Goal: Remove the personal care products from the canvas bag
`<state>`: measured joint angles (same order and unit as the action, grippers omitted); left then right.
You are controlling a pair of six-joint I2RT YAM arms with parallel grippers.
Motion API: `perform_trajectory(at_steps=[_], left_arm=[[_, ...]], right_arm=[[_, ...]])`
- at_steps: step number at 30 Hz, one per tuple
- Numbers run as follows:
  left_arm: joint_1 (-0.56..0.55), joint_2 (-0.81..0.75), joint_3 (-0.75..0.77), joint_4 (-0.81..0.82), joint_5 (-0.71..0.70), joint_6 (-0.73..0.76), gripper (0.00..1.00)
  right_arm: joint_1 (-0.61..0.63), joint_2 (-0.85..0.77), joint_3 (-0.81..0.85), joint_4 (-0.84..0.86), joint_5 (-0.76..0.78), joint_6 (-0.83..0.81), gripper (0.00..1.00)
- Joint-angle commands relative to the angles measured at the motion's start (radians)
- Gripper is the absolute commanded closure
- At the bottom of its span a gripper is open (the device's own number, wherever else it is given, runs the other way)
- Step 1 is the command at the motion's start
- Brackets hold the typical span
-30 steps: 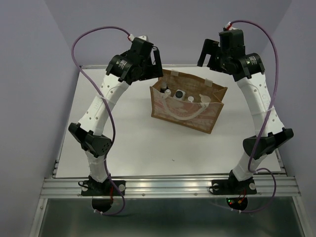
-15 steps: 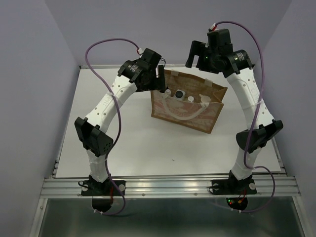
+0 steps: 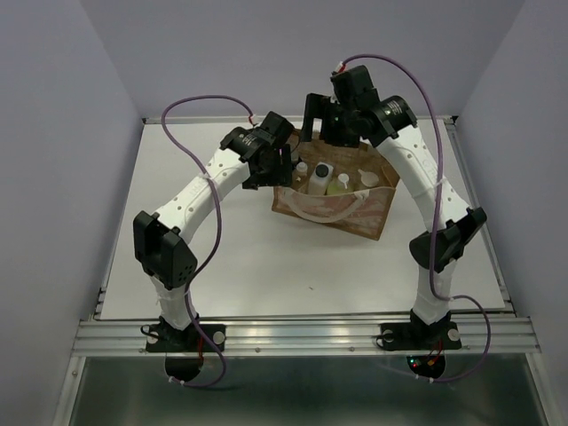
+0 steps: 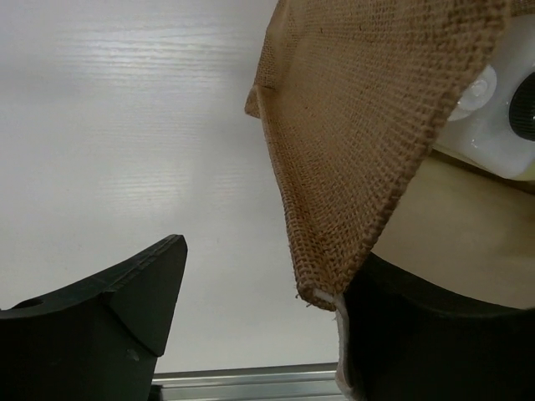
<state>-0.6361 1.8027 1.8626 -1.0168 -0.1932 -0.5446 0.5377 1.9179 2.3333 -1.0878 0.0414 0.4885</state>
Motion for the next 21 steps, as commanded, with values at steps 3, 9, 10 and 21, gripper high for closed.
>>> perform_trajectory(at_steps=[3,9,10,21], left_arm=[[-0.040,-0.089,-0.078,-0.069,-0.009,-0.029,0.20],[-0.045,-0.103,-0.106,-0.036,-0.003,-0.029,0.21],[-0.046,-0.101,-0.106,-0.029,-0.005,-0.028,0.22],[-0.048,-0.091,-0.137,-0.003,-0.020,-0.040,0.24]], right_arm=[[0.033,0.030,0.005,-0.129,0.046,0.071,0.00],[0.083,0.018,-0.097,-0.116,0.031,0.163,0.01],[0.084,0.026,-0.095,-0.118,0.041,0.170,0.01],[0.125,0.134,-0.055,-0.126,0.063,0.327,0.07]])
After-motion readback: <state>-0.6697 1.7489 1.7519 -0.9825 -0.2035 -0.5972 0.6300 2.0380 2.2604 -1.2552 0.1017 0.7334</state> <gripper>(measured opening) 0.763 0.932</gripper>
